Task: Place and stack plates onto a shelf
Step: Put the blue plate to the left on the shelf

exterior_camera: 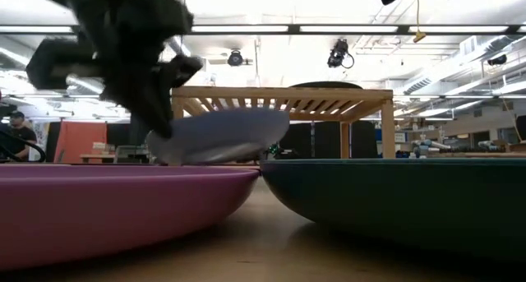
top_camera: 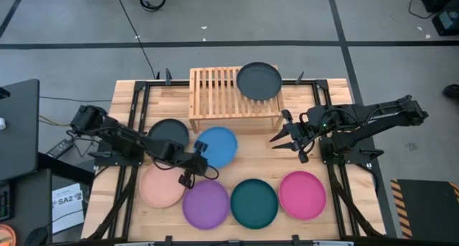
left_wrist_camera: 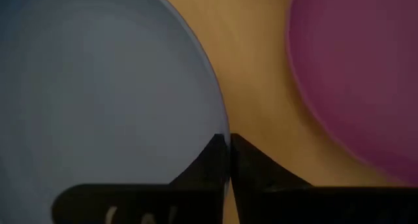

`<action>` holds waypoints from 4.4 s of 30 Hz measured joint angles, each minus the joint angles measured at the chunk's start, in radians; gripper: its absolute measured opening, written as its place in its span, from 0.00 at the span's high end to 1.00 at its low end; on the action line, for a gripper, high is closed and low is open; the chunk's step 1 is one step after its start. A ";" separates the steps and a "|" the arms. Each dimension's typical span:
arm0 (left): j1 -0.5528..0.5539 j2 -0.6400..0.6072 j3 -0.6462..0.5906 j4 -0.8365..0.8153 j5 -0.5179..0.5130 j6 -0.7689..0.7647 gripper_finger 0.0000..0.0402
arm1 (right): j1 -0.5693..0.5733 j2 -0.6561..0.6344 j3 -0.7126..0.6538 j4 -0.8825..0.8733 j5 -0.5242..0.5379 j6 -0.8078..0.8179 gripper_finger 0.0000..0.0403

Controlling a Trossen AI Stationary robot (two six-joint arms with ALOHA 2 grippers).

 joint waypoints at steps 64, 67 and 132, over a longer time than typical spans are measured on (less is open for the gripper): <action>0.465 -0.001 0.627 -0.667 -0.069 0.256 0.96 | 0.000 0.000 0.000 -0.064 0.000 0.000 0.72; 0.524 0.000 0.627 -0.660 -0.069 0.308 0.96 | 0.000 0.000 0.000 -0.063 0.000 0.000 0.72; 0.649 0.087 0.616 -0.557 0.034 0.335 0.71 | 0.000 0.000 0.000 -0.067 0.000 0.002 0.72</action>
